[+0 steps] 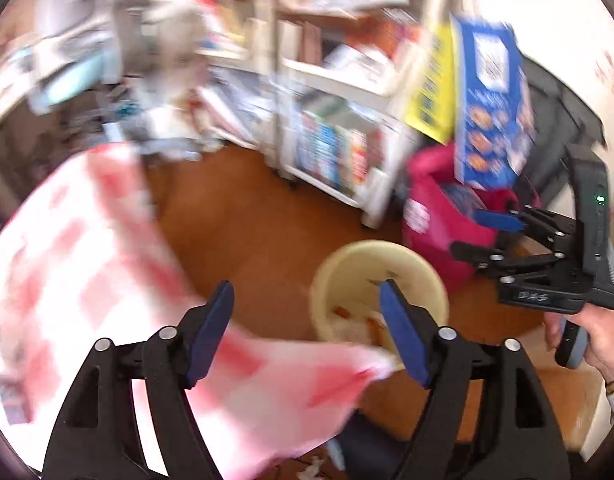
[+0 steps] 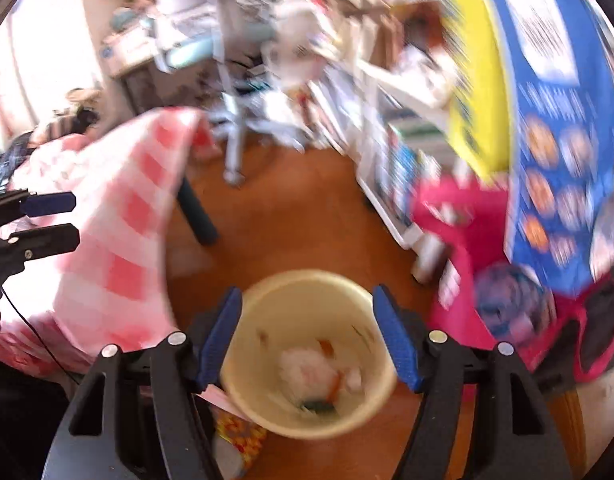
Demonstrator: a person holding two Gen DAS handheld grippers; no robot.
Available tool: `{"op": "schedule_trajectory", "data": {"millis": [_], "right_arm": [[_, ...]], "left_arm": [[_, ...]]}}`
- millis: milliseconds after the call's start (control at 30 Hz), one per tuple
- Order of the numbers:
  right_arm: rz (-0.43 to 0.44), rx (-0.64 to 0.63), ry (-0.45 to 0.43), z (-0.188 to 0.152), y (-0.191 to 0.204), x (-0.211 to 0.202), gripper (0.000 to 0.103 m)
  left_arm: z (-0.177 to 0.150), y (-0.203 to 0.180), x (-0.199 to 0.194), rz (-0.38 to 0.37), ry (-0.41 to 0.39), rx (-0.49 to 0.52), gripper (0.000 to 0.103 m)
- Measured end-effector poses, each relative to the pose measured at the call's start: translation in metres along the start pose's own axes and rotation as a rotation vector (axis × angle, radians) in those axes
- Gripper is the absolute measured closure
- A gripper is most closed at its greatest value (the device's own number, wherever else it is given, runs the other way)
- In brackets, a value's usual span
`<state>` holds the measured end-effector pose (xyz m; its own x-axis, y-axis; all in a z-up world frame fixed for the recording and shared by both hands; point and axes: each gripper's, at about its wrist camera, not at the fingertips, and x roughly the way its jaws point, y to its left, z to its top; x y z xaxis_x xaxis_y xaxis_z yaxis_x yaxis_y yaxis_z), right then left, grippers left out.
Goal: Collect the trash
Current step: 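Carry peel and plush over the yellow bin and open both tools, then move both tools back over the table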
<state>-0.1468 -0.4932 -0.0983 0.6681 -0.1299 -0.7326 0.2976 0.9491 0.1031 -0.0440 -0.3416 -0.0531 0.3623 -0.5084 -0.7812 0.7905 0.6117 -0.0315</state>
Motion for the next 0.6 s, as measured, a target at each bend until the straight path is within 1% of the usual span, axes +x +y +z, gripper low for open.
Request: {"op": "schedule_trajectory", "data": {"millis": [100,133,233,267,367,400,467,500,533,600], "right_arm": [[0.071,-0.090,-0.049,0.024,0.049,-0.009,0.033],[0.102,-0.132,-0.063,0.034,0.072,-0.013,0.032],[0.185,-0.241,-0.096,0.055,0.130,-0.020,0.029],[0.218,-0.286,-0.105,0.064,0.153,-0.021,0.029],[0.314,-0.419,-0.117,0.081,0.223,-0.022,0.028],[0.343,-0.460,-0.114,0.084,0.246,-0.019,0.027],[0.406,-0.548,-0.097,0.092,0.298,-0.008,0.027],[0.425,-0.579,-0.089,0.091,0.319,-0.004,0.027],[0.442,-0.624,-0.081,0.092,0.346,0.005,0.027],[0.456,-0.691,-0.064,0.090,0.384,0.023,0.027]], "left_arm": [[-0.021,0.061,-0.048,0.097,-0.045,-0.074,0.030],[-0.031,0.083,-0.064,0.134,-0.053,-0.099,0.030],[-0.064,0.153,-0.112,0.273,-0.066,-0.179,0.030],[-0.077,0.179,-0.125,0.323,-0.062,-0.215,0.030],[-0.117,0.258,-0.158,0.482,-0.038,-0.364,0.030],[-0.129,0.281,-0.164,0.517,-0.034,-0.418,0.030],[-0.143,0.320,-0.167,0.529,-0.018,-0.498,0.030],[-0.146,0.332,-0.165,0.522,-0.014,-0.515,0.030],[-0.148,0.341,-0.162,0.509,-0.015,-0.513,0.030],[-0.149,0.356,-0.152,0.512,0.007,-0.477,0.030]]}}
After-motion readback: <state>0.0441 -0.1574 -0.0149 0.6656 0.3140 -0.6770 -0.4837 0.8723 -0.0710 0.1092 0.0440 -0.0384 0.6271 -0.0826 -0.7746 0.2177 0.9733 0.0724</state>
